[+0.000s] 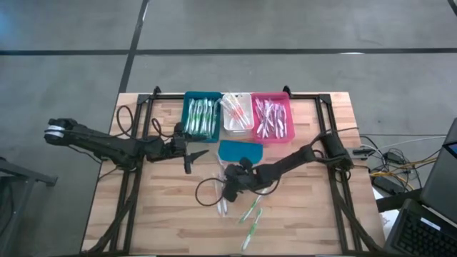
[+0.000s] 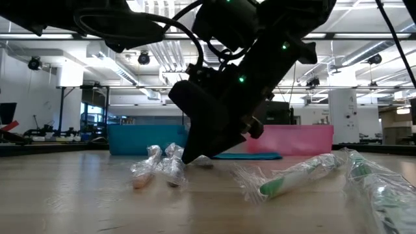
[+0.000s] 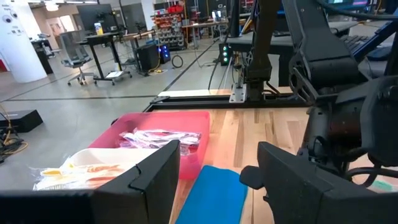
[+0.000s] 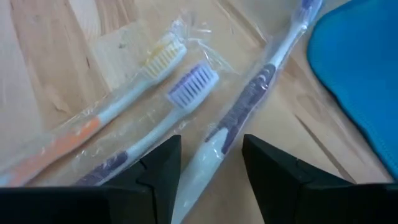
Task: Pick & Place Toothbrushes
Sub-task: Put the right purple toothbrush into the pink bin
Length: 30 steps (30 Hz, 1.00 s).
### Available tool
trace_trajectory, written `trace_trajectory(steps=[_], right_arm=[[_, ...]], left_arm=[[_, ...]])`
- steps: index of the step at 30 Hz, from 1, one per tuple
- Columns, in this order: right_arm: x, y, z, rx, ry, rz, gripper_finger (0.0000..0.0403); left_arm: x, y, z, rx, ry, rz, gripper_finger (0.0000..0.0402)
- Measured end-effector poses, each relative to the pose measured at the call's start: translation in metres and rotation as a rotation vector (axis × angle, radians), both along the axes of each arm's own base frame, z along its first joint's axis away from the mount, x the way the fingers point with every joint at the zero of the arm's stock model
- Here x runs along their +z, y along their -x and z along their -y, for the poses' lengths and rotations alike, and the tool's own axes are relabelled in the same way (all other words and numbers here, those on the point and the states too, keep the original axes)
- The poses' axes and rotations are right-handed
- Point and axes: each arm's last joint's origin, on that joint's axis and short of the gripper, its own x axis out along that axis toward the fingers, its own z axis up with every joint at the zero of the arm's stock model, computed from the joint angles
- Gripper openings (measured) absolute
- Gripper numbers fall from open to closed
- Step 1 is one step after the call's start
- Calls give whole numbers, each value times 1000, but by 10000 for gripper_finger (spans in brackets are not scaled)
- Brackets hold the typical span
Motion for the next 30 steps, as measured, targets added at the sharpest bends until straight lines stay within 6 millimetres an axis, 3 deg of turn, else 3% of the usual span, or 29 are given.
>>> trace_trajectory(steps=[8, 23, 30], right_arm=[[-4, 1, -1, -10, -1, -13, 151], [-5, 2, -1, -12, 0, -22, 21], [-3, 2, -1, 1, 9, -28, 22]], left_arm=[[-1, 0, 0, 0, -1, -5, 220], [-1, 0, 0, 0, 3, -4, 220], [-1, 0, 0, 0, 3, -4, 220]])
